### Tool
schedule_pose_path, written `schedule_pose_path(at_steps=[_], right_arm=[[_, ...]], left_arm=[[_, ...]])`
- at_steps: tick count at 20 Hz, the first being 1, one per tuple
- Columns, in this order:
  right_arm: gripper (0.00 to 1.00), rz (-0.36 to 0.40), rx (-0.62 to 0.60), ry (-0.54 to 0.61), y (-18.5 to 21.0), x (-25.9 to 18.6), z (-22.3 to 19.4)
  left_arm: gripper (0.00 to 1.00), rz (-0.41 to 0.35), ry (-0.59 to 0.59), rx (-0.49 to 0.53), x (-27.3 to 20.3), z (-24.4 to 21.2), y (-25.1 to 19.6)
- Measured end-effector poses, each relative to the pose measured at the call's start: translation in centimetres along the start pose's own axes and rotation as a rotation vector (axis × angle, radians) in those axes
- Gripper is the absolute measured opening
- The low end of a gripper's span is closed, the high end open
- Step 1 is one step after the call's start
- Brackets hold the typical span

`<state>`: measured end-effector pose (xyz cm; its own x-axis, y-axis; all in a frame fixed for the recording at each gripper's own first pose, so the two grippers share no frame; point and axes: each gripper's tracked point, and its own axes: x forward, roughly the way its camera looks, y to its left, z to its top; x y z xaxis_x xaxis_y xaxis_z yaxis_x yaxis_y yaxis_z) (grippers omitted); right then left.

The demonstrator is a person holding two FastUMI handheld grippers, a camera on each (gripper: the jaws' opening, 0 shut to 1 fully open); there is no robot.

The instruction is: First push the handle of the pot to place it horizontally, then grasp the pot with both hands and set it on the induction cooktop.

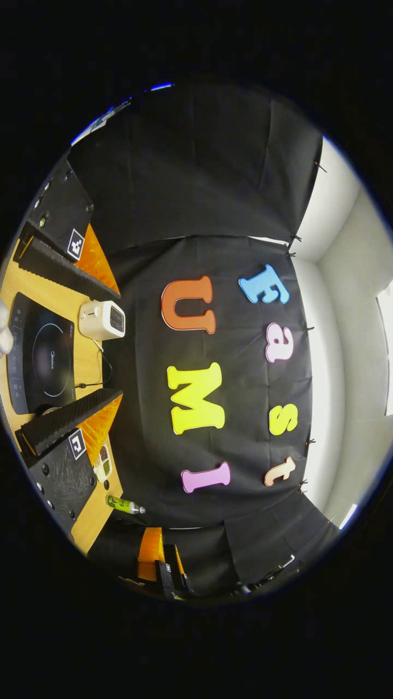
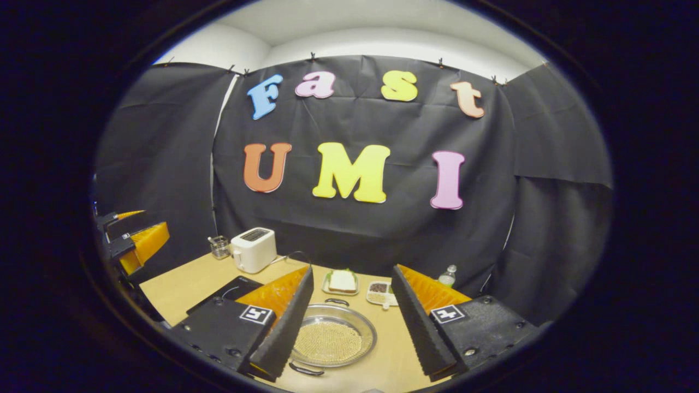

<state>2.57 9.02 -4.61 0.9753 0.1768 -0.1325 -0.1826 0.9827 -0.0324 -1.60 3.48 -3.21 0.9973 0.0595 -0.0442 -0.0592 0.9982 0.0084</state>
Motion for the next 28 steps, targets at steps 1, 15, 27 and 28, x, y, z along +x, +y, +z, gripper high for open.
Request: schedule_pose_path(at_steps=[1, 15, 27, 28], right_arm=[[0.85, 0.018, -0.004, 0.019, 0.7, 0.4, -0.7], [0.1, 0.186, -0.087, 0.393, 7.3, 4.0, -15.5], [0.04, 0.258, -0.029, 0.729, 11.5, 2.7, -28.0], [0.04, 0.257, -0.016, 0.745, 11.8, 2.7, -28.7]], left_arm=[[0.96, 0.002, 0.006, 0.002, -0.1, -0.4, 0.1], [0.96, 0.025, 0.061, -0.016, -1.1, -2.6, 1.1], [0.96, 0.079, 0.102, -0.02, -2.0, -4.1, 3.7], [0.96, 0.082, 0.104, -0.015, -2.1, -4.1, 3.9]])
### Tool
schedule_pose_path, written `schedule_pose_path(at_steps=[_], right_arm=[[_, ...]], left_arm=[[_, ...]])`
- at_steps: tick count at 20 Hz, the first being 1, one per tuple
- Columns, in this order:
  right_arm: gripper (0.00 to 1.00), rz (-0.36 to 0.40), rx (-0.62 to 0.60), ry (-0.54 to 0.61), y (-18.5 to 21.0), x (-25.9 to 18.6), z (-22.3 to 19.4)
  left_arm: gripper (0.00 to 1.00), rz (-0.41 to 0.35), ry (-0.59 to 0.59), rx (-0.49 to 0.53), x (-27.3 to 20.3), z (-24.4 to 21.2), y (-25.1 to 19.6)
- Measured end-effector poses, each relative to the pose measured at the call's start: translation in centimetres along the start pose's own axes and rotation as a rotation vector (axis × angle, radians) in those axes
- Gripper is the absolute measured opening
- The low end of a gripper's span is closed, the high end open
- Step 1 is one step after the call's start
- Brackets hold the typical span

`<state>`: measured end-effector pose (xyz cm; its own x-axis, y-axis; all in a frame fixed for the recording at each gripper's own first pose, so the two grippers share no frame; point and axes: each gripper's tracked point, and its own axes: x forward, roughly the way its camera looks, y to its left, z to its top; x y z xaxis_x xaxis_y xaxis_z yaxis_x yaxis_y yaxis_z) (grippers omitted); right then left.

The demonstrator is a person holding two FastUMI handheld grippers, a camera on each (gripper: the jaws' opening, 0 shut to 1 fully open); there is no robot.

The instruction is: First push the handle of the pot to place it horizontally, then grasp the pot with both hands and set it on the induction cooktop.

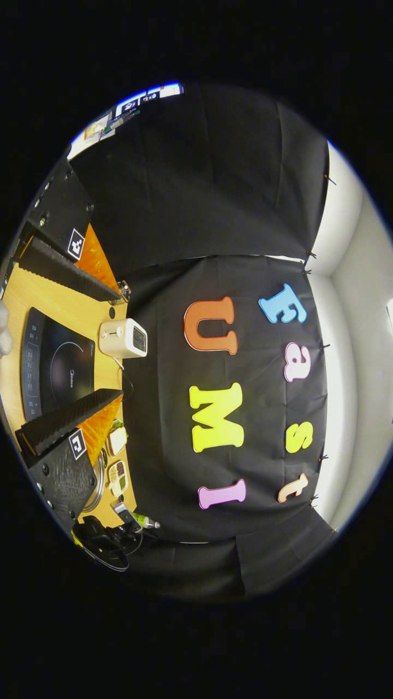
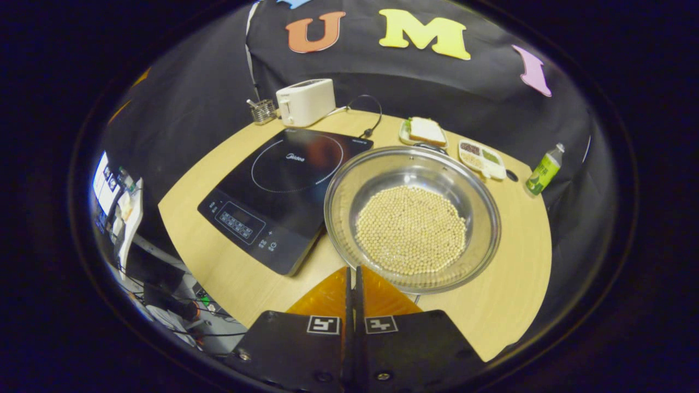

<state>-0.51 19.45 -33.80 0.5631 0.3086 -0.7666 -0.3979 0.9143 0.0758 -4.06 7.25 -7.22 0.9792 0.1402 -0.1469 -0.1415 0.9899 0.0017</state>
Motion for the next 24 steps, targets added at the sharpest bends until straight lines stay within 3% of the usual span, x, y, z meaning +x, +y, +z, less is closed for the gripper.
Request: schedule_pose_path(at_steps=[7, 24], right_arm=[[0.04, 0.036, 0.074, 0.069, 1.0, 2.2, -2.1], [0.01, 0.001, 0.118, 0.094, -1.5, 2.1, -4.0]], left_arm=[[0.96, 0.004, 0.004, 0.018, 0.0, -0.1, 0.5], [0.96, -0.036, 0.008, 0.019, 0.8, -0.4, -0.8]])
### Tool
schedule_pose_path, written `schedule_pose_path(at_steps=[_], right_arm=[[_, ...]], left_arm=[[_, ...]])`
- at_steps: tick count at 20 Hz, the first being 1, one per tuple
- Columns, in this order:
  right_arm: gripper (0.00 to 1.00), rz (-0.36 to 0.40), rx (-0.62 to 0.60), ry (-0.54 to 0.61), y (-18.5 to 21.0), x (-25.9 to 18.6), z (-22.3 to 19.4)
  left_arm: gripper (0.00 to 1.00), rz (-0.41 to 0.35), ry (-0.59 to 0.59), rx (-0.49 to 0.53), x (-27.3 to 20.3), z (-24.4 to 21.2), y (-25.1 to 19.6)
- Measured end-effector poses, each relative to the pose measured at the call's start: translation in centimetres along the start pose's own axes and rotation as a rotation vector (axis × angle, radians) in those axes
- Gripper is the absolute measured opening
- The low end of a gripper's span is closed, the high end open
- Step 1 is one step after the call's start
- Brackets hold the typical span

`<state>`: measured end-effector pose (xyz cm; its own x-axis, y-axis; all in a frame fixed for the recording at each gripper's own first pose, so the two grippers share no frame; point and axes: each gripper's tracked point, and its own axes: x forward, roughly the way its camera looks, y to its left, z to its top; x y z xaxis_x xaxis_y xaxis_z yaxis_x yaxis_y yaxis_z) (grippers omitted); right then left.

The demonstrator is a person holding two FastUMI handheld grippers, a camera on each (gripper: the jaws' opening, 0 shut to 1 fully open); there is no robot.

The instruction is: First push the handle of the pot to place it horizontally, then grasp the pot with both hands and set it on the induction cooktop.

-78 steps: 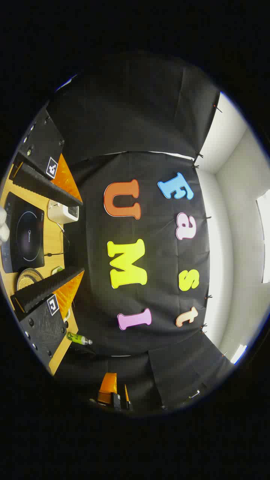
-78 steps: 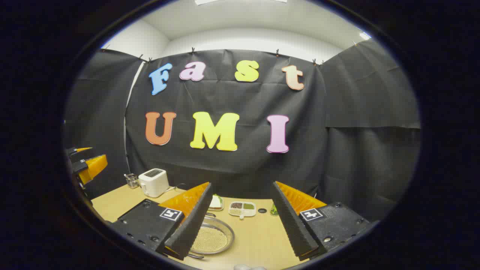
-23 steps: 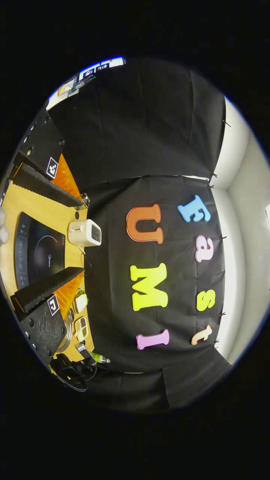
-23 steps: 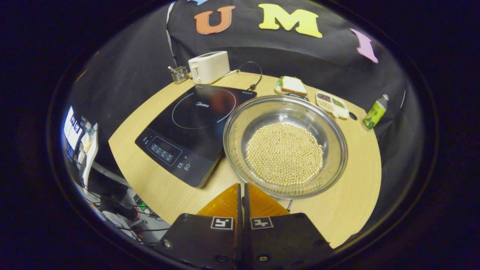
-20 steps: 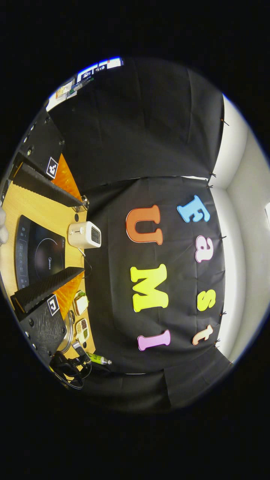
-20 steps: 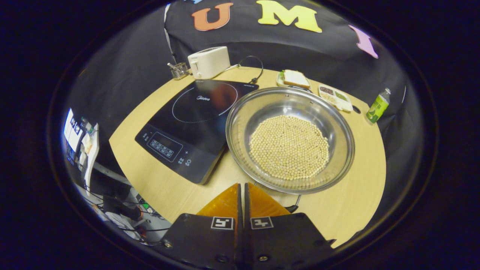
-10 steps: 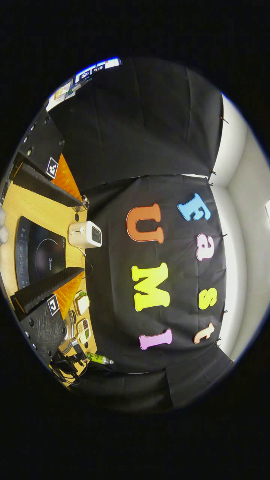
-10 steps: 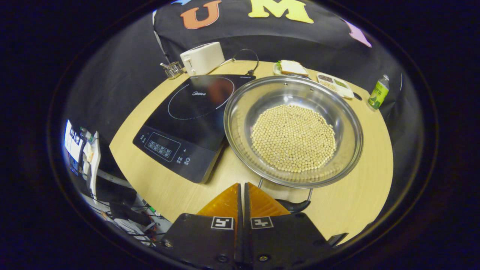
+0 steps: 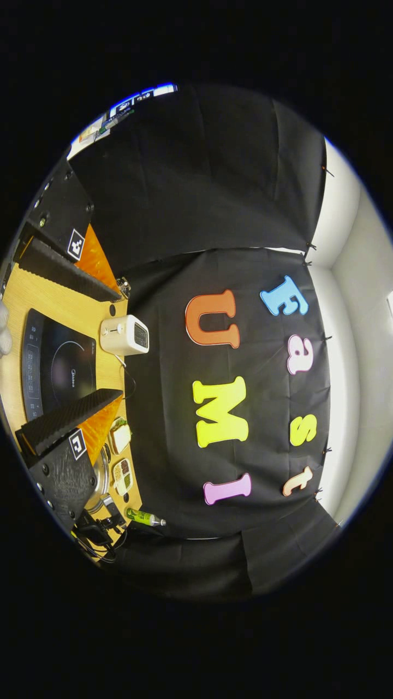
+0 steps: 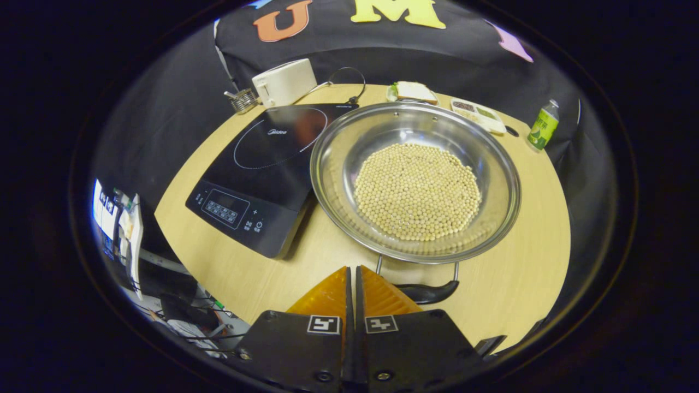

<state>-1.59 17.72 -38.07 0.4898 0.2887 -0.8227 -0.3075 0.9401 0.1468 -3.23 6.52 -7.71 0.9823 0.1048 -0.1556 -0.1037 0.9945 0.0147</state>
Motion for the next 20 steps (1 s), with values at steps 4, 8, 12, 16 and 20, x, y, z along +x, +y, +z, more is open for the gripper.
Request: schedule_pose_path(at_steps=[4, 8, 12, 16, 20], right_arm=[[0.04, -0.024, 0.015, 0.005, -1.5, -0.3, -0.5], [0.0, -0.054, 0.041, 0.006, -3.3, -0.6, -0.9], [0.01, -0.095, 0.07, 0.007, -5.7, -1.0, -0.9], [0.01, -0.131, 0.1, 0.004, -7.6, -1.3, -0.9], [0.01, -0.149, 0.137, -0.001, -9.0, -1.4, -0.7]], left_arm=[[0.96, -0.013, -0.006, -0.002, 0.3, 0.2, -0.5], [0.96, -0.03, -0.008, -0.007, 0.7, 0.2, -1.4], [0.96, -0.047, -0.012, -0.01, 1.1, 0.4, -2.2], [0.96, -0.065, -0.016, -0.015, 1.7, 0.6, -3.0], [0.96, -0.069, -0.018, -0.016, 1.7, 0.7, -3.3]])
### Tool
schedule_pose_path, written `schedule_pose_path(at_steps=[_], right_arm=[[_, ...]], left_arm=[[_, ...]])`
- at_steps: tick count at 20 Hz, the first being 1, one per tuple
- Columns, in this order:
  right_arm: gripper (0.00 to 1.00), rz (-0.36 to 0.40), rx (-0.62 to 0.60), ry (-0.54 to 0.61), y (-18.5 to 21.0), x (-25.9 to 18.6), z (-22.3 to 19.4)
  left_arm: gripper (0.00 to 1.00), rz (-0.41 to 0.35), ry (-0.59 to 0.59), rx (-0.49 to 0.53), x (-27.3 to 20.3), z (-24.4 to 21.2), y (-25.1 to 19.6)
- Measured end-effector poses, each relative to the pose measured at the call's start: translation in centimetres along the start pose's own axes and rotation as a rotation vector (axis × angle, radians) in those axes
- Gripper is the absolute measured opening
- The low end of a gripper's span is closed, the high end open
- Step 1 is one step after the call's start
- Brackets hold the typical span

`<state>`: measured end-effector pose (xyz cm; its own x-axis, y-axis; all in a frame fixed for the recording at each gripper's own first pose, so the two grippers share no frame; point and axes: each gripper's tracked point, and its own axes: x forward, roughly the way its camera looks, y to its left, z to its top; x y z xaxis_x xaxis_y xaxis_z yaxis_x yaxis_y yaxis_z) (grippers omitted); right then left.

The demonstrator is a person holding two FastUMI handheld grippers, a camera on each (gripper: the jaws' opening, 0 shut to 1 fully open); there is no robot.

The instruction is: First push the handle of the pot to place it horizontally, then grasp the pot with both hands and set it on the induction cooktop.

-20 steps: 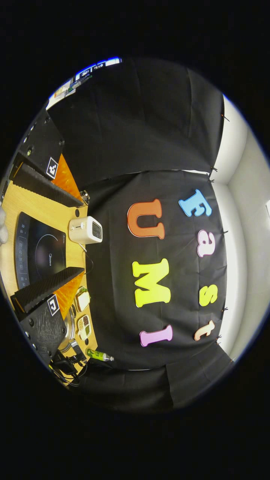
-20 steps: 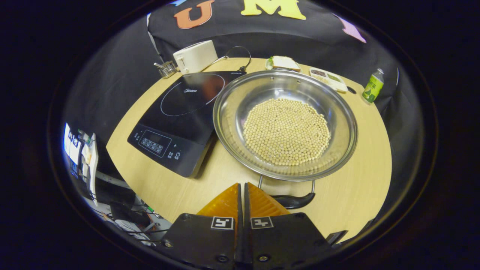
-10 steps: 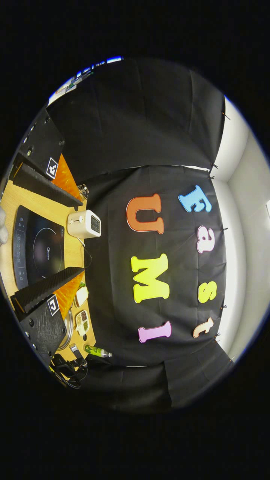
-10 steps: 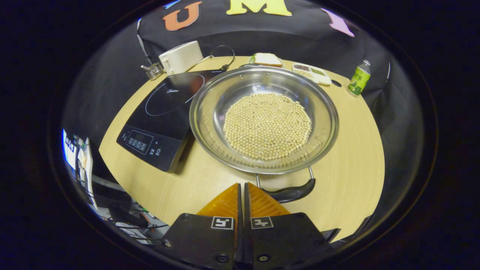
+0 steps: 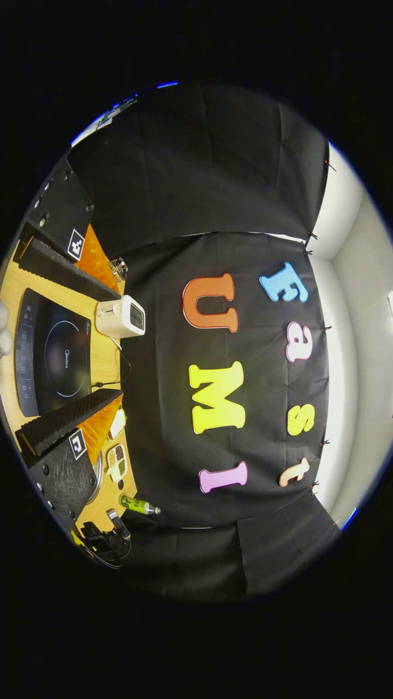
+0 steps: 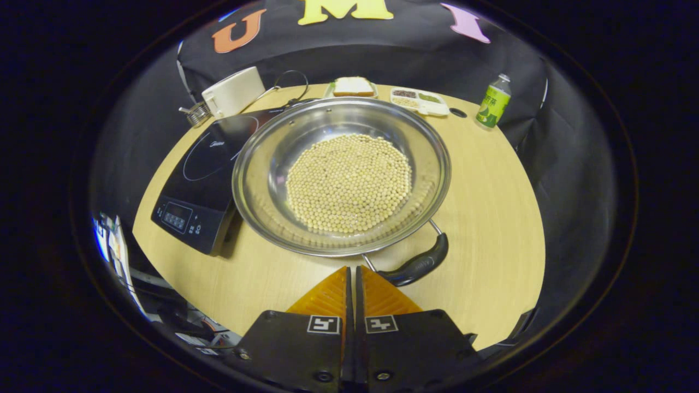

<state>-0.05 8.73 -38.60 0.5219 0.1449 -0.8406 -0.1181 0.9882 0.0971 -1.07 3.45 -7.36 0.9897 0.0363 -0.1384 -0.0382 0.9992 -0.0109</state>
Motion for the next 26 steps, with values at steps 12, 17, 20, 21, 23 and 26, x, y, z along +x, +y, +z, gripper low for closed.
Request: schedule_pose_path(at_steps=[12, 17, 20, 21, 23, 26], right_arm=[[0.01, -0.042, 0.05, -0.008, -3.6, 0.1, 1.6], [0.04, -0.067, 0.038, -0.024, -5.6, -0.1, 2.6], [0.01, -0.066, 0.024, -0.029, -6.5, -0.1, 3.2], [0.01, -0.068, 0.022, -0.03, -6.9, 0.0, 3.3], [0.04, -0.069, 0.008, -0.032, -7.4, 0.1, 3.6], [0.01, -0.072, -0.013, -0.036, -8.4, 0.5, 4.3]], left_arm=[[0.96, 0.02, 0.008, -0.013, 0.3, -0.2, -0.3], [0.96, 0.035, 0.013, -0.007, 0.3, -0.3, -0.7], [0.96, 0.05, 0.012, -0.011, 0.3, 0.0, -1.0], [0.96, 0.055, 0.012, -0.013, 0.2, 0.0, -1.3], [0.96, 0.063, 0.014, -0.013, 0.1, 0.0, -1.7], [0.96, 0.079, 0.016, -0.003, -0.2, 0.1, -2.2]])
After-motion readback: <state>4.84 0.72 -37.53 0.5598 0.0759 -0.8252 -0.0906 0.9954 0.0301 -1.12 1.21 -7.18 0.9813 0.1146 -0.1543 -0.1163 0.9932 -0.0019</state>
